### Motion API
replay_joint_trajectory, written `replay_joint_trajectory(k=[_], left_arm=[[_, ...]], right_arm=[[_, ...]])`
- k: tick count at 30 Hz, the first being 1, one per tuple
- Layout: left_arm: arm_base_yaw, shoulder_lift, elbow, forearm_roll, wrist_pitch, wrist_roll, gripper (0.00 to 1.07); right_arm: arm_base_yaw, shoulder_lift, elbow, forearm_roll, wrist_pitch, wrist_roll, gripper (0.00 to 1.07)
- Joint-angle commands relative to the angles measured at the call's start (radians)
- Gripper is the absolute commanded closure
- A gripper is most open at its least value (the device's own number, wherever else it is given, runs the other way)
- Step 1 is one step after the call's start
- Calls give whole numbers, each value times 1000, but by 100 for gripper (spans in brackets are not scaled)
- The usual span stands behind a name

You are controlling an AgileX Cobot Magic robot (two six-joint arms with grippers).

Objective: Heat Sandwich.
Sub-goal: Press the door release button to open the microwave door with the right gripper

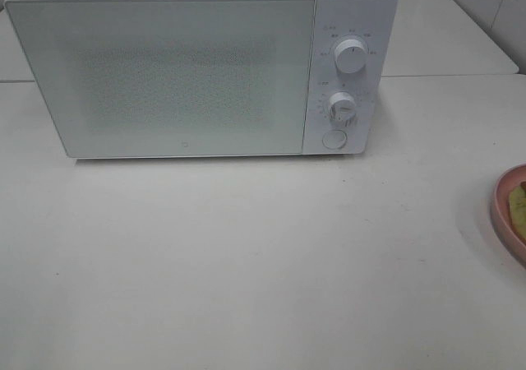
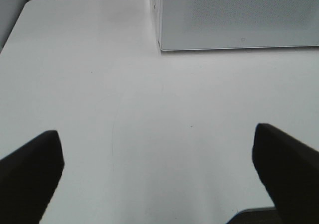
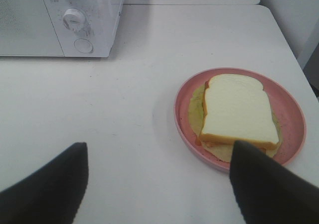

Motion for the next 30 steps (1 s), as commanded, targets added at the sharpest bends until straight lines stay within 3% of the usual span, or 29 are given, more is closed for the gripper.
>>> replay_joint_trajectory(k=[1,17,30], left_arm=[[5,-23,2,-1,-3,-1,9],[5,-23,2,-1,-3,-1,9],[5,-23,2,-1,-3,-1,9]], right_arm=[[-7,-28,0,0,-5,-2,32],[-7,-16,-13,18,-11,8,32],[-7,178,-47,26,-129,8,32]])
